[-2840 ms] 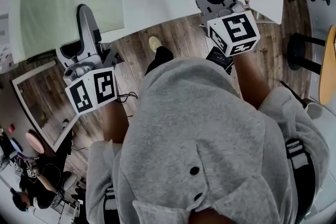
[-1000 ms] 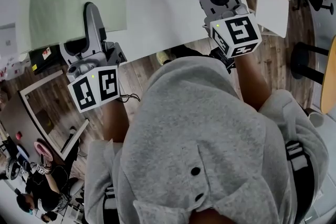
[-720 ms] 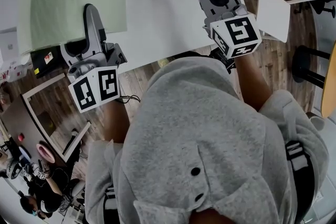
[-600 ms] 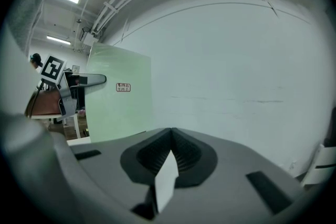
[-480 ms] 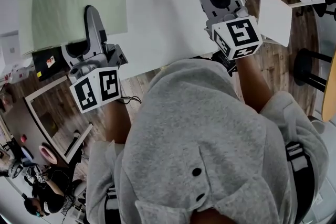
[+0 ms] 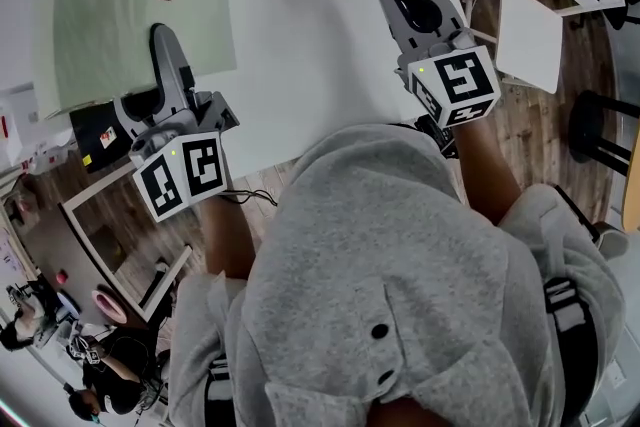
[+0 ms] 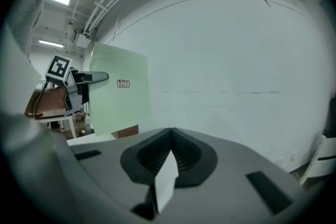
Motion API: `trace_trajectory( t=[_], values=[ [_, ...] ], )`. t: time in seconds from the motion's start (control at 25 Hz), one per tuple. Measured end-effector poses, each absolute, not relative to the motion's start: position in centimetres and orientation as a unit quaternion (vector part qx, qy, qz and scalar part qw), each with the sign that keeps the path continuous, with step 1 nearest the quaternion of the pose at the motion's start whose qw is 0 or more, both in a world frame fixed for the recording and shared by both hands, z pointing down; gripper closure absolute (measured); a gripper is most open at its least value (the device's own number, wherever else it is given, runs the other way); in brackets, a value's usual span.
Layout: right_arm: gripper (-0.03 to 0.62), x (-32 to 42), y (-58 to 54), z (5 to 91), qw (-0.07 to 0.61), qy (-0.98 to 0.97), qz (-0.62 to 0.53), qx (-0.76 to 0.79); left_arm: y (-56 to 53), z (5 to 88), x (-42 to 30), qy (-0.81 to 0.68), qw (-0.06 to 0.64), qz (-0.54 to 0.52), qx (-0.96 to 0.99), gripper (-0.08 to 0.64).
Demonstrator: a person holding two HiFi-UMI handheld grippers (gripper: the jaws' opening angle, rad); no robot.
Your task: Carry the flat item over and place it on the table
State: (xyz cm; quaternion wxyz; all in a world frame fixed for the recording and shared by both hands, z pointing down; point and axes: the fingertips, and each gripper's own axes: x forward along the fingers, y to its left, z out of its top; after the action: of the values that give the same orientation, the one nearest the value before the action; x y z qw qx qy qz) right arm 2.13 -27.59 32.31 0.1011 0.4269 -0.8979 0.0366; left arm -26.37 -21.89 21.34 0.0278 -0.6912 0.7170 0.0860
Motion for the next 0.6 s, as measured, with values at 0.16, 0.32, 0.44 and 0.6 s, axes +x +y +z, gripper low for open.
trace_trajectory(
  t=[0.16, 0.32, 0.44, 0.6],
  values=[
    [0.565, 1.7, -28.2, 32.7, 0.104, -0.897, 0.042, 0.429, -22.9, 21.2, -27.3, 0.720, 0.032, 0.083, -0.689, 0.279],
    [0.565, 1.3, -28.6, 33.2, 0.109, -0.898, 0.044, 0.425, -23.8, 21.4, -28.1, 0.725, 0.033, 0.083, -0.683, 0.279],
    [0.565, 1.0, -28.5, 33.9, 0.119, -0.897, 0.047, 0.422, -24.2, 22.0, -28.7, 0.728, 0.030, 0.080, -0.680, 0.279],
    [0.565, 0.4, -28.7, 34.8, 0.130, -0.896, 0.054, 0.422, -25.1, 23.0, -29.8, 0.732, 0.023, 0.075, -0.677, 0.279]
  ],
)
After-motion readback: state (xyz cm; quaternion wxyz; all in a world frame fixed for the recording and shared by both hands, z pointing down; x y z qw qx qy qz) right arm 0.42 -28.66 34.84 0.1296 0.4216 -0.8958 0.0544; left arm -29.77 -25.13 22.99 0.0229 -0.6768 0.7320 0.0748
